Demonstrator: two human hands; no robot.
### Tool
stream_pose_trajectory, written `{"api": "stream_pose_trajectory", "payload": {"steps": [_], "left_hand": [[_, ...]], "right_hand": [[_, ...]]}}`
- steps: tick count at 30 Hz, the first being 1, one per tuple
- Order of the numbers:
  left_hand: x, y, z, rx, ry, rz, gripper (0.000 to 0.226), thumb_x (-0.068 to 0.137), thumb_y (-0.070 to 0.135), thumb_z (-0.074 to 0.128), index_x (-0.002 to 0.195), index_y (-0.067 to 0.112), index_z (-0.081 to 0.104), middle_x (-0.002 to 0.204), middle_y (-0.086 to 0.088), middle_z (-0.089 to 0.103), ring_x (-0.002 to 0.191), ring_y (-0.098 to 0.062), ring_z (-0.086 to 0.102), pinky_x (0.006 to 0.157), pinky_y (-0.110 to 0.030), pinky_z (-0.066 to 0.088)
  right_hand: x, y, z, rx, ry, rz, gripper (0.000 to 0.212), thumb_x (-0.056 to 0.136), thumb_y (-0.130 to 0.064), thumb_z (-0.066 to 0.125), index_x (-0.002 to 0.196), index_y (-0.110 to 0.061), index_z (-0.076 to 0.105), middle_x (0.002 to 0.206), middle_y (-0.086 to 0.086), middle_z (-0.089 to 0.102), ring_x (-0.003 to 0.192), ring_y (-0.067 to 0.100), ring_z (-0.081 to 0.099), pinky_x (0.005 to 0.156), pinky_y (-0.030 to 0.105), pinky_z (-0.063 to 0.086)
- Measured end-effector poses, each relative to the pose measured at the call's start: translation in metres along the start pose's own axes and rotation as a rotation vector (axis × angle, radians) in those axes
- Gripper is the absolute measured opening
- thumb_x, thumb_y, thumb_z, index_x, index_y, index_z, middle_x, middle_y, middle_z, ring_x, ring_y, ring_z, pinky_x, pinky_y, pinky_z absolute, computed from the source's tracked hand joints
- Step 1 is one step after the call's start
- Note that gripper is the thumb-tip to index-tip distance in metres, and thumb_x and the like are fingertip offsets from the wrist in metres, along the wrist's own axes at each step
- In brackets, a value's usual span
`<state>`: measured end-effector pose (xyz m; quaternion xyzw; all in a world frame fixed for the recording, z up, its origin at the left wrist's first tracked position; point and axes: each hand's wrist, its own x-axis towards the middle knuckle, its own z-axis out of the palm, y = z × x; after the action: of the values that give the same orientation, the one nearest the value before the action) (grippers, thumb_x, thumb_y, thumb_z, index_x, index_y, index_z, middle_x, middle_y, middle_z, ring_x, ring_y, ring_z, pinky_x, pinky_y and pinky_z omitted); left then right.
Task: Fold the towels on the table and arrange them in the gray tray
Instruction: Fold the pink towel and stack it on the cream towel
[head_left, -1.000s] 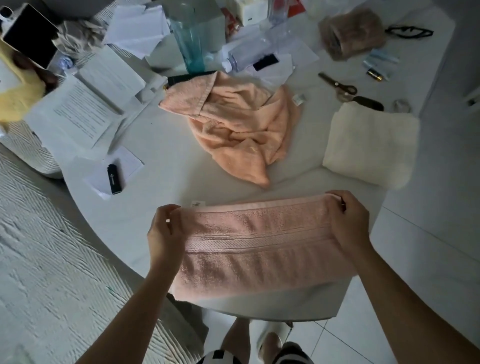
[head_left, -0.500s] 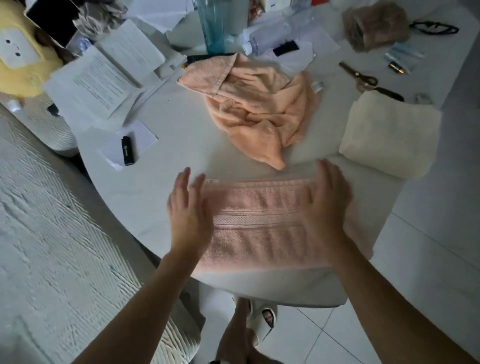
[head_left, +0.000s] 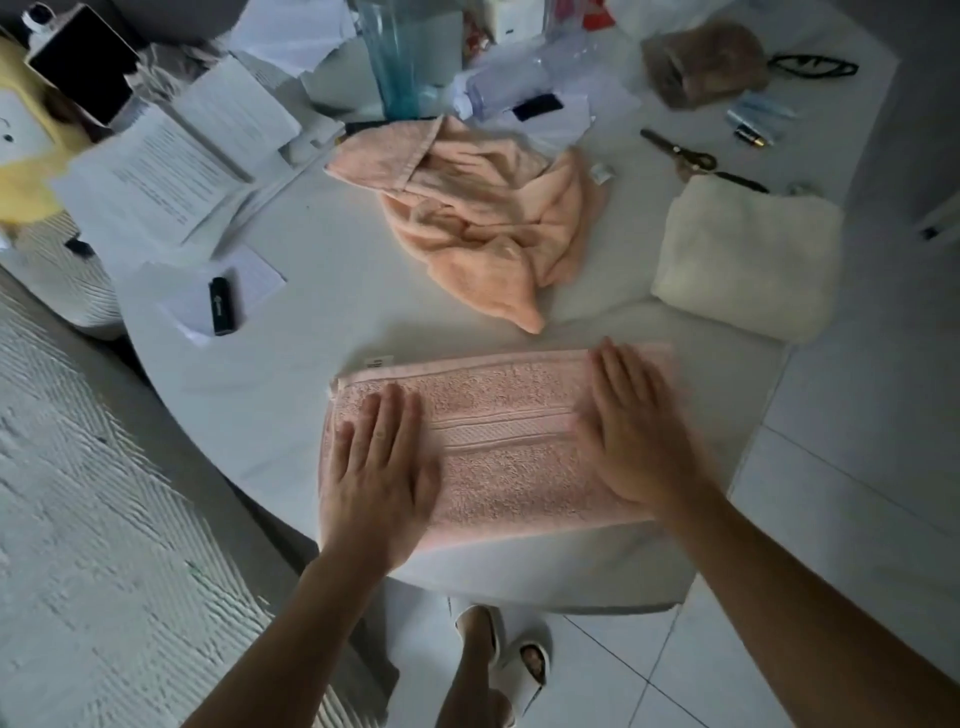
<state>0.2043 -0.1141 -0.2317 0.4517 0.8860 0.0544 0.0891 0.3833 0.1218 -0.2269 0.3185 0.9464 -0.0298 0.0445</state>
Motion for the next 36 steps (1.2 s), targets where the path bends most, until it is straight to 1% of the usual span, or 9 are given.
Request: {"api": "stream_pose_trajectory", "payload": {"steps": [6,9,12,15,21,24,30,33,36], "left_hand": [[0.007,0.01,-0.019,-0.022,-0.08,-0.042,0.076,0.093,0.051,0.015,0.159,0.014,0.012,0.168,-0.009,0.005,0.154,-0.027,0.0,0.124,-0.048,0.005],[0.024,0.021,-0.034,-0.023,-0.001,0.004,0.068,0.096,0.045,0.027,0.153,0.008,0.029,0.161,-0.015,0.027,0.15,-0.033,0.021,0.121,-0.051,0.016],[0.033,0.008,-0.025,0.006,-0.05,0.189,0.064,0.102,0.045,0.022,0.158,0.015,0.019,0.166,-0.009,0.011,0.154,-0.027,0.006,0.124,-0.05,0.013],[0.035,-0.026,-0.013,0.069,-0.044,0.207,0.064,0.103,0.049,0.022,0.159,0.02,0.011,0.167,-0.009,0.003,0.154,-0.026,-0.001,0.122,-0.054,0.015],[0.04,-0.033,-0.016,0.005,-0.061,0.214,0.065,0.102,0.05,0.02,0.16,0.022,0.01,0.167,-0.01,0.008,0.154,-0.027,0.001,0.122,-0.055,0.012],[0.054,-0.037,-0.033,-0.092,-0.053,0.174,0.056,0.102,0.044,0.028,0.151,0.019,0.041,0.154,-0.007,0.043,0.144,-0.032,0.034,0.11,-0.055,0.033],[0.087,-0.048,-0.059,-0.152,-0.132,0.017,0.031,0.091,0.042,0.061,0.119,0.029,0.063,0.127,-0.001,0.054,0.118,-0.03,0.049,0.097,-0.047,0.034],[0.087,-0.053,-0.06,-0.16,-0.211,0.043,0.023,0.088,0.038,0.062,0.106,0.023,0.061,0.115,0.0,0.055,0.109,-0.027,0.054,0.087,-0.042,0.046],[0.081,-0.051,-0.064,-0.234,-0.327,-0.044,0.017,0.088,0.038,0.062,0.093,0.024,0.055,0.09,0.008,0.058,0.081,-0.014,0.059,0.06,-0.029,0.044]], "right_hand": [[-0.003,0.027,-0.01,0.079,-0.015,0.366,0.066,0.102,-0.037,0.019,0.156,0.0,0.008,0.165,0.02,0.007,0.152,0.033,0.008,0.121,0.057,0.006],[-0.005,-0.056,-0.024,0.189,0.071,0.134,0.073,0.095,-0.041,0.023,0.155,0.0,0.017,0.164,0.02,0.01,0.152,0.034,0.008,0.12,0.054,0.006],[-0.012,-0.119,-0.014,0.221,0.039,-0.128,0.071,0.098,-0.043,0.03,0.156,-0.004,0.02,0.165,0.014,0.011,0.153,0.028,0.007,0.122,0.053,0.014],[-0.02,-0.09,0.004,0.14,0.015,-0.153,0.073,0.1,-0.052,0.031,0.158,-0.009,0.015,0.166,0.01,0.008,0.154,0.026,0.002,0.121,0.052,0.016],[-0.026,0.012,0.001,0.0,-0.019,0.069,0.067,0.099,-0.045,0.022,0.157,-0.011,0.02,0.164,0.014,0.016,0.15,0.034,0.019,0.118,0.057,0.02],[-0.027,0.032,-0.007,0.044,-0.063,0.301,0.07,0.1,-0.05,0.022,0.159,-0.014,0.008,0.166,0.016,0.007,0.151,0.036,0.013,0.121,0.055,0.012],[-0.092,0.003,-0.019,0.612,0.083,1.076,0.082,0.08,-0.054,0.068,0.139,-0.008,0.037,0.13,0.023,0.052,0.108,0.039,0.053,0.087,0.049,0.047],[-0.083,-0.006,-0.018,0.842,0.003,1.105,0.059,0.08,-0.037,0.072,0.124,-0.006,0.047,0.11,0.013,0.062,0.09,0.029,0.056,0.072,0.036,0.046],[-0.04,0.016,-0.023,0.819,0.174,1.062,0.041,0.079,-0.027,0.07,0.114,-0.012,0.057,0.098,0.006,0.062,0.091,0.029,0.061,0.07,0.033,0.046]]}}
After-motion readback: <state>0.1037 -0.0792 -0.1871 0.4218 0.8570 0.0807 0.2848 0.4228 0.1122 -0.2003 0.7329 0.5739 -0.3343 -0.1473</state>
